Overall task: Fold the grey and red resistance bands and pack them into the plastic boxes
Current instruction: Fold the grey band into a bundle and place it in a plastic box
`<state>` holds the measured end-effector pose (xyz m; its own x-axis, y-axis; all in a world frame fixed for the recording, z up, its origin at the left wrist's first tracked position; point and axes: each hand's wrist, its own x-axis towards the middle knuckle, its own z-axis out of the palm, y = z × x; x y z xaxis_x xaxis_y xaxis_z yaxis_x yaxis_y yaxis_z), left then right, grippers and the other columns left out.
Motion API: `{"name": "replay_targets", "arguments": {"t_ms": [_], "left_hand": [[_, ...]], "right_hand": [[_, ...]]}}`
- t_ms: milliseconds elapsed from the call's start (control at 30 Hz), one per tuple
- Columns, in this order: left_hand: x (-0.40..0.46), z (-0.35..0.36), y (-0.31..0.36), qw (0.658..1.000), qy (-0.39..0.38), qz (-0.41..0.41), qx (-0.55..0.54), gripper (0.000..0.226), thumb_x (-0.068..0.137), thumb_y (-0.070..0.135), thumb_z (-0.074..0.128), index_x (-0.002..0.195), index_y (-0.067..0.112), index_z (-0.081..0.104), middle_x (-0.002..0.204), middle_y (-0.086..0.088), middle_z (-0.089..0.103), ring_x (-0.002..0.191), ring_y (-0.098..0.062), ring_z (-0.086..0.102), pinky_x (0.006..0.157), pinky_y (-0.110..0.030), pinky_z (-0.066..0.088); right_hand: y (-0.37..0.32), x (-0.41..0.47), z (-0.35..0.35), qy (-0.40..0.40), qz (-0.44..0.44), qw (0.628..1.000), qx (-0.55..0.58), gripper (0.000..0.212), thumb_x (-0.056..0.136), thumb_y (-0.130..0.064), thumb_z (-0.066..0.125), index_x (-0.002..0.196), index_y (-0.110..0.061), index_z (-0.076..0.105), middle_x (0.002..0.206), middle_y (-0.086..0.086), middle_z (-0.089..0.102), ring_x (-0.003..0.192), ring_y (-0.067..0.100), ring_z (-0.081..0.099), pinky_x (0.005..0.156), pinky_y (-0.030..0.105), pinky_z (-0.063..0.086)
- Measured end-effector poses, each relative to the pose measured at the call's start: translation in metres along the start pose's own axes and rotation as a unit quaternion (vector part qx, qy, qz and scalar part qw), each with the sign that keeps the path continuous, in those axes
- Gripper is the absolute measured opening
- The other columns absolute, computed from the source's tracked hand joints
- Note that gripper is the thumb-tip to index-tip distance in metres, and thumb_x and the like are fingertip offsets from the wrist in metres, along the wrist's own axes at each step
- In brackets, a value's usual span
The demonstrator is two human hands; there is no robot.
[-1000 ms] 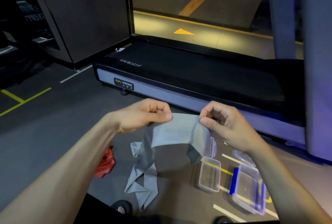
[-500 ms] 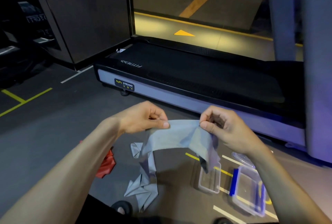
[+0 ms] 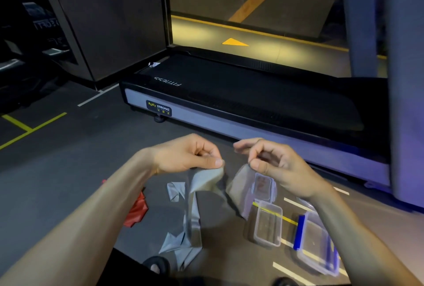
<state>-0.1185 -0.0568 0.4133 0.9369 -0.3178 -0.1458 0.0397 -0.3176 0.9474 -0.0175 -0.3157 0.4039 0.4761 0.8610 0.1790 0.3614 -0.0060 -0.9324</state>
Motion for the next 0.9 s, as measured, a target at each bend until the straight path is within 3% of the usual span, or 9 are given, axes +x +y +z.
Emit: {"name": "replay_targets", "arguments": {"t_ms": [133, 267, 367, 433, 500, 567, 667, 767, 900], "left_hand": [[0.006, 0.007, -0.001, 0.998, -0.022, 0.0, 0.058, 0.022, 0.1, 0.027, 0.064, 0.082, 0.015, 0.066, 0.066, 0.0, 0.045, 0.062, -0.012, 0.036, 0.059, -0.026, 0.03], [0.006, 0.008, 0.0, 0.996, -0.014, 0.02, 0.09, 0.033, 0.097, 0.023, 0.066, 0.086, -0.007, 0.06, 0.075, -0.009, 0.048, 0.071, -0.016, 0.042, 0.068, -0.03, 0.037], [0.002, 0.008, 0.002, 0.993, 0.014, 0.031, 0.116, 0.025, 0.1, 0.018, 0.066, 0.077, 0.007, 0.063, 0.068, 0.0, 0.047, 0.064, -0.009, 0.04, 0.063, -0.019, 0.036], [0.001, 0.008, 0.002, 0.989, 0.03, 0.041, 0.139, 0.022, 0.099, 0.021, 0.068, 0.079, 0.012, 0.067, 0.066, 0.0, 0.052, 0.064, -0.01, 0.043, 0.062, -0.026, 0.037], [0.001, 0.008, -0.001, 0.981, 0.049, 0.047, 0.184, 0.018, 0.097, 0.029, 0.069, 0.084, 0.017, 0.071, 0.07, -0.005, 0.061, 0.066, -0.012, 0.047, 0.064, -0.036, 0.041], [0.001, 0.008, -0.003, 0.974, 0.068, 0.049, 0.21, 0.017, 0.096, 0.035, 0.069, 0.087, 0.021, 0.073, 0.074, -0.002, 0.067, 0.068, -0.009, 0.052, 0.068, -0.036, 0.046], [0.0, 0.009, 0.0, 0.981, 0.059, 0.051, 0.178, 0.017, 0.096, 0.035, 0.07, 0.084, 0.023, 0.071, 0.07, 0.008, 0.065, 0.067, -0.004, 0.052, 0.066, -0.029, 0.044], [0.0, 0.005, -0.002, 0.992, 0.03, 0.028, 0.119, 0.025, 0.097, 0.033, 0.069, 0.091, 0.009, 0.071, 0.075, -0.014, 0.064, 0.069, -0.014, 0.051, 0.069, -0.032, 0.041], [-0.001, -0.002, -0.011, 0.996, 0.02, 0.002, 0.084, 0.025, 0.095, 0.028, 0.071, 0.1, 0.004, 0.073, 0.098, -0.022, 0.075, 0.087, -0.02, 0.063, 0.084, -0.042, 0.05]], "right_hand": [[-0.003, 0.01, 0.031, 0.013, -0.007, 0.998, 0.061, 0.002, 0.095, -0.006, 0.065, 0.094, -0.004, 0.064, 0.143, 0.006, 0.059, 0.131, 0.021, 0.059, 0.107, 0.031, 0.048], [0.006, 0.02, 0.052, 0.024, -0.009, 1.0, 0.009, 0.003, 0.095, -0.014, 0.064, 0.094, -0.012, 0.063, 0.127, 0.007, 0.067, 0.123, 0.015, 0.062, 0.104, 0.037, 0.046], [0.004, 0.02, 0.046, 0.016, -0.002, 0.999, -0.039, 0.005, 0.101, -0.013, 0.061, 0.1, -0.008, 0.061, 0.112, 0.007, 0.07, 0.109, 0.02, 0.065, 0.095, 0.038, 0.049], [0.001, 0.019, 0.041, 0.0, 0.0, 0.997, -0.071, 0.007, 0.102, -0.014, 0.061, 0.102, -0.007, 0.061, 0.1, 0.01, 0.067, 0.094, 0.029, 0.063, 0.085, 0.043, 0.05], [-0.002, 0.019, 0.038, -0.019, 0.002, 0.996, -0.086, 0.005, 0.101, -0.012, 0.062, 0.101, -0.007, 0.062, 0.091, 0.01, 0.064, 0.083, 0.026, 0.058, 0.077, 0.036, 0.047], [-0.006, 0.018, 0.035, -0.03, 0.0, 0.996, -0.087, 0.004, 0.1, -0.009, 0.064, 0.098, -0.005, 0.063, 0.085, -0.001, 0.062, 0.078, 0.011, 0.056, 0.075, 0.023, 0.044], [-0.011, 0.017, 0.033, -0.025, -0.008, 0.996, -0.09, 0.002, 0.098, -0.008, 0.067, 0.096, -0.007, 0.065, 0.084, -0.003, 0.063, 0.08, 0.005, 0.056, 0.076, 0.019, 0.044], [-0.014, 0.017, 0.029, -0.003, -0.018, 0.997, -0.077, 0.004, 0.098, -0.01, 0.066, 0.095, -0.009, 0.064, 0.085, 0.008, 0.062, 0.078, 0.011, 0.055, 0.074, 0.022, 0.046], [-0.015, 0.015, 0.018, 0.025, -0.013, 0.998, -0.048, 0.008, 0.099, -0.017, 0.065, 0.095, -0.01, 0.063, 0.084, -0.006, 0.061, 0.079, 0.01, 0.055, 0.074, 0.028, 0.045]]}}
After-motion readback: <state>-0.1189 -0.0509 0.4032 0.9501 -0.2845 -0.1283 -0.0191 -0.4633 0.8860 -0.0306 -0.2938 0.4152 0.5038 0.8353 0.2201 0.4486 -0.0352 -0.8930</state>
